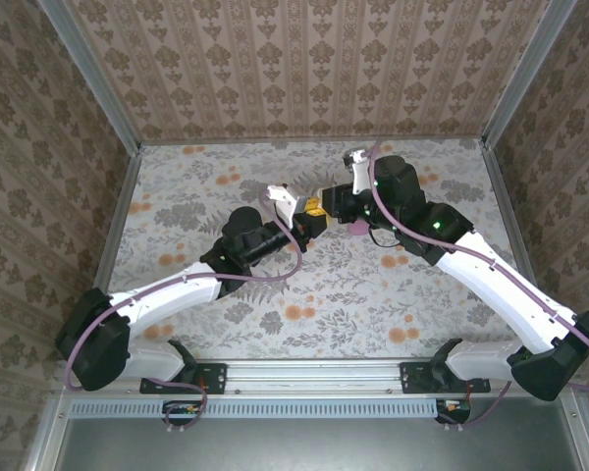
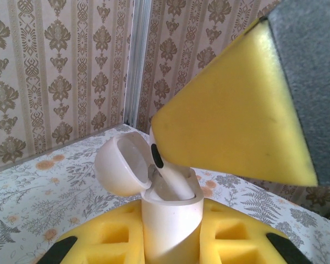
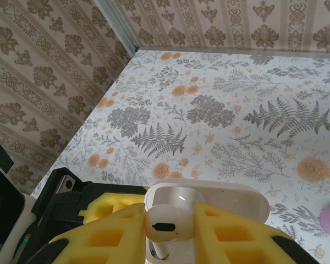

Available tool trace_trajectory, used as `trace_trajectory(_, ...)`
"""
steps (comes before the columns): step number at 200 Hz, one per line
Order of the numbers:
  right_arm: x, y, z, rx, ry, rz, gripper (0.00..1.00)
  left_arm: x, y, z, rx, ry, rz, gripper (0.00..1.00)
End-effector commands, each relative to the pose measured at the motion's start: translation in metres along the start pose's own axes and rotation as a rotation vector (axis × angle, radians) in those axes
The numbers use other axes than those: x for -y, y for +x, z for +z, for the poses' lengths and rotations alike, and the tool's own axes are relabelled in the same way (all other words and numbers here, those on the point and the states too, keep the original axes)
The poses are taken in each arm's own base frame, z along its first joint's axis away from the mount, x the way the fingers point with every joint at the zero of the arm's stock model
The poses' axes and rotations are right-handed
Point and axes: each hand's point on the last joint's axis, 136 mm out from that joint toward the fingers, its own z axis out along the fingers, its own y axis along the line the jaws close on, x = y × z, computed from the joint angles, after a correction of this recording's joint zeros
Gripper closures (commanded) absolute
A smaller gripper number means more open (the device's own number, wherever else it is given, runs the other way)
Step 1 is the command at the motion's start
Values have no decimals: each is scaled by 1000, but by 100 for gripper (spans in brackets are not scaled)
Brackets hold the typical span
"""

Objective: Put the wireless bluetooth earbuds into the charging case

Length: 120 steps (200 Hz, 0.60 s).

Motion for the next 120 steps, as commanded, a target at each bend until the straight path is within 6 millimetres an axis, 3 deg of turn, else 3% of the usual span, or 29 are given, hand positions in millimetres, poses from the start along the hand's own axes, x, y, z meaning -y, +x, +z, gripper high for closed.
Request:
trace_trajectory(1, -2, 5, -5, -12, -12, -29, 73, 5, -41, -6, 127, -1, 12, 80)
trace_trajectory(120, -7, 2, -4, 29, -53, 44, 73, 4, -51, -6, 159, -8, 4, 80)
